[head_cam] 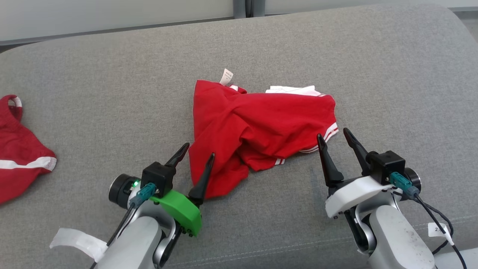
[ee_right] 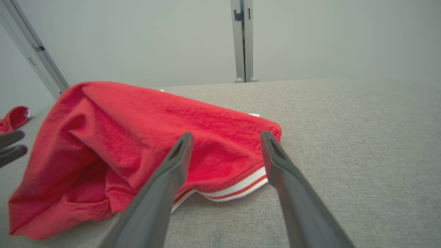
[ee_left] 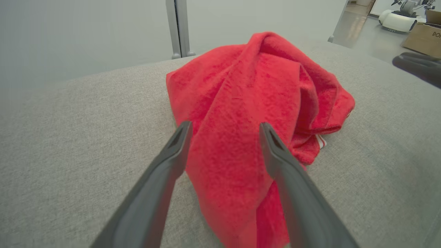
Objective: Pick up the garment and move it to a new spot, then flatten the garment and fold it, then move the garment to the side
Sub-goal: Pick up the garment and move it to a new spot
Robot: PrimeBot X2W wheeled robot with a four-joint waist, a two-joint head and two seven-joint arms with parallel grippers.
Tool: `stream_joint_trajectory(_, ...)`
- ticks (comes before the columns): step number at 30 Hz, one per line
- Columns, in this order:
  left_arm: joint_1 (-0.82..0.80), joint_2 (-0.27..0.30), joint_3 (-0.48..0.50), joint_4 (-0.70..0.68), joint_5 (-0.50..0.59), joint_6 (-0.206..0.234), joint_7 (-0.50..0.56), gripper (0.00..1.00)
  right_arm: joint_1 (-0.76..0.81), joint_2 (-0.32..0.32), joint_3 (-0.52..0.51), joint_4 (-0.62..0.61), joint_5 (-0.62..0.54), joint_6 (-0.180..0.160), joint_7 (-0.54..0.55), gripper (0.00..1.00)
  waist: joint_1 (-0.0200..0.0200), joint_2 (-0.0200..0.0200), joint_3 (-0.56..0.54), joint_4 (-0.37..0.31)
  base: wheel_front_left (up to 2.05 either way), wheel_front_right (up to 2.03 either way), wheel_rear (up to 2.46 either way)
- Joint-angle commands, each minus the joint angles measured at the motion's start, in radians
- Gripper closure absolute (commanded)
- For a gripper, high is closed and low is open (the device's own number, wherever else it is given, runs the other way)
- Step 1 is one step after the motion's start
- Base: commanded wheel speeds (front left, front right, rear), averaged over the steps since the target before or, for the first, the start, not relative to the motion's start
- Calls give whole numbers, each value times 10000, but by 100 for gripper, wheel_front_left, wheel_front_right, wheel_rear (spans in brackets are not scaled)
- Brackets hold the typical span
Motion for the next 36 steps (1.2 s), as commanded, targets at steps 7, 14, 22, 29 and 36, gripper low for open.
stream_joint_trajectory(7, 856, -176, 122, 232, 27, -102, -33, 0, 100, -10, -42, 15, -25, 1, -26, 0, 0, -1, 24, 47, 0, 0, 0)
stream_joint_trajectory(14, 1114, -309, 19, 1023, 63, -211, -33, 0, 98, -11, 61, 96, -42, 1, -26, 0, 0, -1, -67, 126, 0, 0, 0)
stream_joint_trajectory(22, 1093, -595, 133, 1811, -148, -511, -34, 0, 31, -32, 198, 167, 8, 1, -26, 0, 0, -1, -160, 61, 0, 0, 0)
stream_joint_trajectory(29, 817, -723, 468, 1880, 175, -530, -34, 100, 169, -95, 188, 190, 4, 1, -26, 0, 0, -1, -323, 2, 0, 0, 0)
stream_joint_trajectory(36, 993, -99, 1368, 536, 726, -99, -34, 100, 278, -98, 214, 201, 70, 1, -26, 0, 0, -1, -484, 198, 0, 0, 0)
